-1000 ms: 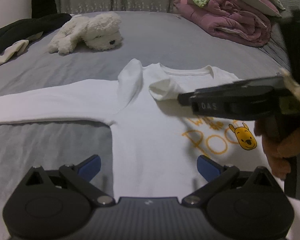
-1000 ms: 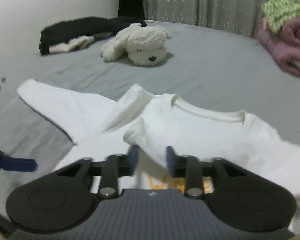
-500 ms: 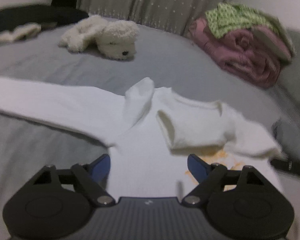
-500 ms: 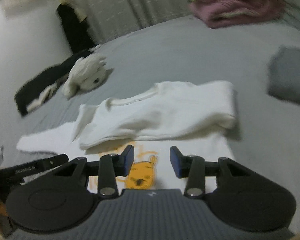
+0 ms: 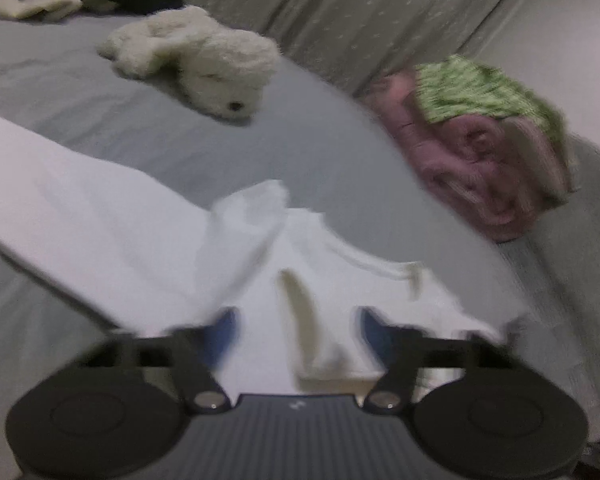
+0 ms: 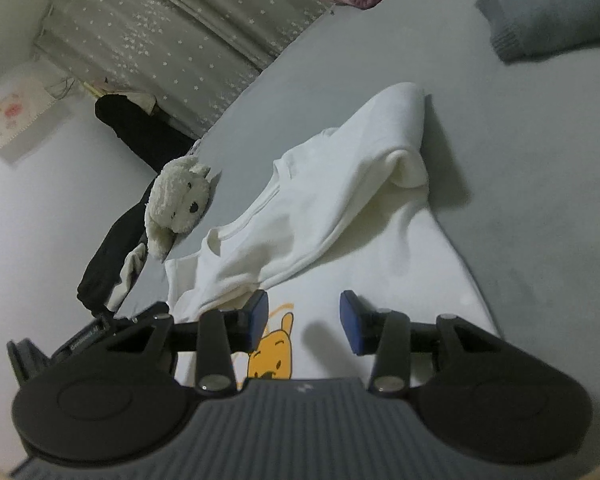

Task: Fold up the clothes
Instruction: 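Grasp the other sleeve near its cuff with the left gripper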

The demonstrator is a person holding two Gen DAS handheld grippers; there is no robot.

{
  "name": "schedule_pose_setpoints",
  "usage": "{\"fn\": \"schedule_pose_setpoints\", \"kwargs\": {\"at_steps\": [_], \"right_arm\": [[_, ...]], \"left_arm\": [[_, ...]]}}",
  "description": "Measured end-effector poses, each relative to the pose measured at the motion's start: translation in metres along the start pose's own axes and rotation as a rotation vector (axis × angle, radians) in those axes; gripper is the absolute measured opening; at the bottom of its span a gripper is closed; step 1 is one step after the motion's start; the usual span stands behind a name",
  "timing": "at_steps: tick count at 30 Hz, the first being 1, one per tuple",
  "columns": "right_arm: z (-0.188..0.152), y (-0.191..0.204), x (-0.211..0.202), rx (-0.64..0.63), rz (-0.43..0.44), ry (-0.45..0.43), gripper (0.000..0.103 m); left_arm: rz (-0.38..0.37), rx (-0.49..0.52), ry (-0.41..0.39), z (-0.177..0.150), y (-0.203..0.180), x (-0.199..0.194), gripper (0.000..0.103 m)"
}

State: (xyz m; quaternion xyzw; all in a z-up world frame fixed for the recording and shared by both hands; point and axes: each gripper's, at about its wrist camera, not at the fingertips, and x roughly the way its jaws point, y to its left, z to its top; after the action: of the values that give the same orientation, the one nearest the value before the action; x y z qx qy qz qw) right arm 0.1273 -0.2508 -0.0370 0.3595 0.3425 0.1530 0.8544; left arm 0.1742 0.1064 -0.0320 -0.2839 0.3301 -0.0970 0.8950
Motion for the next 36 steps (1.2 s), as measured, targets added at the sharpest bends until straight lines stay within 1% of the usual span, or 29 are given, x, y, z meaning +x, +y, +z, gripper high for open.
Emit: {"fn": "schedule_pose_setpoints", "kwargs": {"at_steps": [2, 5, 6, 9, 11, 12, 13, 14, 16, 19, 21, 24, 26, 28, 31, 33, 34, 35, 36], "right_arm": [[0.002, 0.000, -0.002, -0.003, 0.003, -0.002, 0.044], [0.003, -0.001, -0.003, 0.000, 0.004, -0.004, 0.044], [0.002, -0.001, -0.002, 0.004, 0.005, -0.007, 0.044], [0.001, -0.001, 0.001, 0.013, 0.007, -0.020, 0.047], [0.000, -0.001, 0.002, 0.029, 0.017, -0.036, 0.051], [-0.001, -0.002, 0.002, 0.038, 0.022, -0.045, 0.052], [-0.001, -0.003, 0.002, 0.046, 0.026, -0.054, 0.053], [-0.002, -0.005, 0.002, 0.049, 0.030, -0.063, 0.053], [-0.001, -0.007, 0.002, 0.053, 0.036, -0.079, 0.053], [0.003, -0.010, 0.002, 0.056, 0.043, -0.102, 0.053], [0.008, -0.017, 0.003, 0.102, 0.067, -0.120, 0.053], [0.016, -0.028, 0.002, 0.176, 0.103, -0.155, 0.054], [0.021, -0.036, -0.001, 0.230, 0.122, -0.195, 0.054], [0.025, -0.044, -0.002, 0.289, 0.140, -0.228, 0.054], [0.026, -0.049, -0.004, 0.313, 0.115, -0.262, 0.053], [0.025, -0.045, -0.003, 0.274, 0.069, -0.264, 0.043], [0.024, -0.040, -0.003, 0.235, 0.011, -0.264, 0.026], [0.023, -0.035, -0.003, 0.196, -0.046, -0.265, 0.014], [0.020, -0.031, -0.002, 0.160, -0.093, -0.271, 0.011]], "left_arm": [[-0.008, -0.037, 0.001, -0.001, 0.004, 0.000, 0.044], [-0.035, -0.082, 0.054, 0.001, 0.008, 0.012, 0.044], [-0.048, -0.101, 0.060, 0.000, 0.009, 0.015, 0.044], [-0.075, -0.145, 0.063, -0.002, 0.011, 0.025, 0.045], [-0.088, -0.155, 0.047, -0.005, 0.011, 0.030, 0.044], [-0.087, -0.151, 0.035, -0.006, 0.010, 0.032, 0.039], [-0.072, -0.141, 0.024, -0.007, 0.010, 0.034, 0.014], [-0.050, -0.132, 0.015, -0.007, 0.011, 0.035, 0.008], [-0.045, -0.146, -0.025, -0.008, 0.017, 0.034, 0.008], [-0.020, -0.158, -0.102, -0.002, 0.022, 0.021, 0.007], [-0.002, -0.157, -0.149, 0.002, 0.024, 0.012, 0.007], [0.026, -0.120, -0.184, 0.008, 0.026, 0.005, 0.007], [0.066, -0.087, -0.201, 0.009, 0.028, 0.004, 0.007], [0.087, -0.075, -0.209, 0.009, 0.034, 0.002, 0.007], [0.104, -0.052, -0.202, 0.007, 0.033, 0.004, 0.007], [0.119, -0.025, -0.205, 0.006, 0.031, 0.005, 0.007], [0.122, -0.020, -0.206, 0.004, 0.032, 0.003, 0.008], [0.122, -0.021, -0.206, 0.004, 0.032, 0.002, 0.008], [0.122, -0.021, -0.206, 0.003, 0.033, 0.002, 0.008]]}}
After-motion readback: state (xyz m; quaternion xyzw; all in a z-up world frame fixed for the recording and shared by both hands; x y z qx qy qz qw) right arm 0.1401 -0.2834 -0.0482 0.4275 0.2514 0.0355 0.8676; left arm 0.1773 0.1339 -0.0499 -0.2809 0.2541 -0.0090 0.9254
